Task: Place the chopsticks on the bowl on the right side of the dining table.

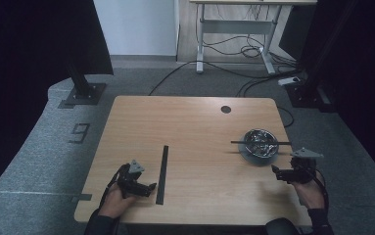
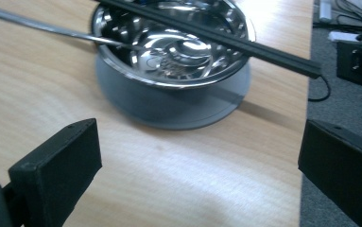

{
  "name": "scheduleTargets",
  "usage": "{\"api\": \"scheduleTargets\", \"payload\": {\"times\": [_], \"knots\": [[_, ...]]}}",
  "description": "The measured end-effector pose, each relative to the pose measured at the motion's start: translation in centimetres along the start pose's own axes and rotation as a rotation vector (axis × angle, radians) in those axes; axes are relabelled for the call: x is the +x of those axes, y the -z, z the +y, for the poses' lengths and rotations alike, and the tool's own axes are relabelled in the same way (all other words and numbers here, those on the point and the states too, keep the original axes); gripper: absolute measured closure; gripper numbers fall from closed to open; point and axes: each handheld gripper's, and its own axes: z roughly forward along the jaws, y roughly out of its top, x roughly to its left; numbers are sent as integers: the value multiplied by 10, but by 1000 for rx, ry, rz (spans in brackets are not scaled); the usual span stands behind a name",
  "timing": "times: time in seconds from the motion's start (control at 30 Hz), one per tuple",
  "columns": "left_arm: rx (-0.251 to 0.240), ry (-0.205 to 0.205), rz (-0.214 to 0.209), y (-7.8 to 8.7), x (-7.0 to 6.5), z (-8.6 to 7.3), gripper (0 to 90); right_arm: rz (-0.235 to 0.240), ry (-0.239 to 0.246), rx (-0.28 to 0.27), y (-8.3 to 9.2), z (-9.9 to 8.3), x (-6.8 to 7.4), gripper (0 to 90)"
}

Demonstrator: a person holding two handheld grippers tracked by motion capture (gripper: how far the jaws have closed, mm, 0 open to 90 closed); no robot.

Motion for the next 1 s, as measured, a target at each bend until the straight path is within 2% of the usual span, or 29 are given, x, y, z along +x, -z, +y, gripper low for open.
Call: {"api": "scheduleTargets", "payload": {"times": [0.53, 0.73, 1.0], "knots": [[1, -1, 0, 0, 0, 0, 0, 70, 50, 12, 26, 3, 39, 0], [2, -3, 0, 0, 0, 0, 0, 110, 74, 13, 26, 8, 56, 0], [1, -2, 0, 0, 0, 0, 0, 160, 128, 23, 15, 19, 84, 0]]}}
